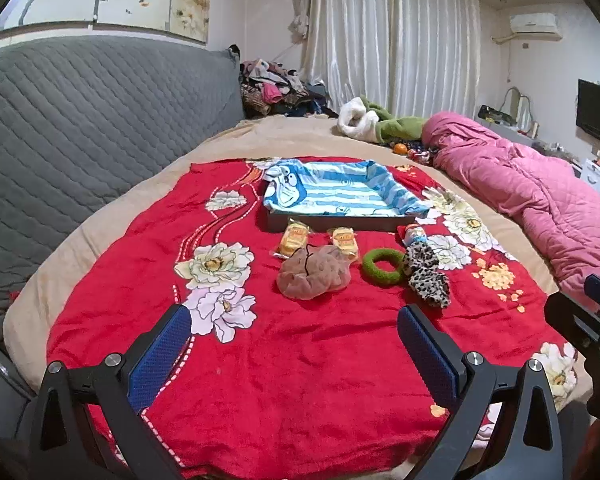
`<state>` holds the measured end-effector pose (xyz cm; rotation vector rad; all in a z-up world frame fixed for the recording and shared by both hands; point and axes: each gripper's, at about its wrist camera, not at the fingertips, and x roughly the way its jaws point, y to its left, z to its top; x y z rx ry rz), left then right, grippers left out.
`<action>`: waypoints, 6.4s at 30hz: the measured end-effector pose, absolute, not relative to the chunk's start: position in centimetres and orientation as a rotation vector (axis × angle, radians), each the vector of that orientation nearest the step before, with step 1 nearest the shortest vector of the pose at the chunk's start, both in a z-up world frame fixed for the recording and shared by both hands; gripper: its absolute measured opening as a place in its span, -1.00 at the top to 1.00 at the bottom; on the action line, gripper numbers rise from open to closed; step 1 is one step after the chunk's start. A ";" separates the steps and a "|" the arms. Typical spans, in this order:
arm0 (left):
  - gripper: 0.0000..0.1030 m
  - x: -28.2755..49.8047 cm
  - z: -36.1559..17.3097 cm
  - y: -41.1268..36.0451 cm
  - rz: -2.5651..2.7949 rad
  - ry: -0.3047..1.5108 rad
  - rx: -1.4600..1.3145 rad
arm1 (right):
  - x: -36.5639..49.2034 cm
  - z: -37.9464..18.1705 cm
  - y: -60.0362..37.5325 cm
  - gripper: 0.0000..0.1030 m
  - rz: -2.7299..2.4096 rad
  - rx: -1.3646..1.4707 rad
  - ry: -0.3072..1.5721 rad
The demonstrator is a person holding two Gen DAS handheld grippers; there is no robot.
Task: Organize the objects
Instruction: 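Move both tools toward the sheer beige and leopard-print scrunchies, then close left tool on the sheer beige scrunchie while right tool closes on the leopard-print scrunchie, then lift both held scrunchies and carry them over the striped Doraemon tray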
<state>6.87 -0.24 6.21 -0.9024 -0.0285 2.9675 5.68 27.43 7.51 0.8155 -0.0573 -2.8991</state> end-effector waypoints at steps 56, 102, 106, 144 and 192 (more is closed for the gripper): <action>-0.99 -6.9 -0.4 2.1 2.898 0.069 -1.088 | -8.1 -0.7 28.1 -0.98 -2.831 1.164 -0.037; -0.90 -13.1 -5.4 1.8 2.862 0.062 -1.154 | -15.1 -7.1 28.6 -0.79 -2.750 1.402 -0.097; -0.66 -13.3 -5.6 2.0 2.832 0.045 -1.165 | -15.2 -7.4 28.6 -0.58 -2.730 1.412 -0.117; 0.79 -12.1 -5.6 1.6 2.690 -0.092 -1.156 | -13.5 -5.7 27.9 0.63 -2.684 1.335 -0.165; 0.77 -10.9 1.3 1.0 2.822 -0.051 -1.028 | -12.7 3.5 25.3 0.63 -2.748 1.087 -0.046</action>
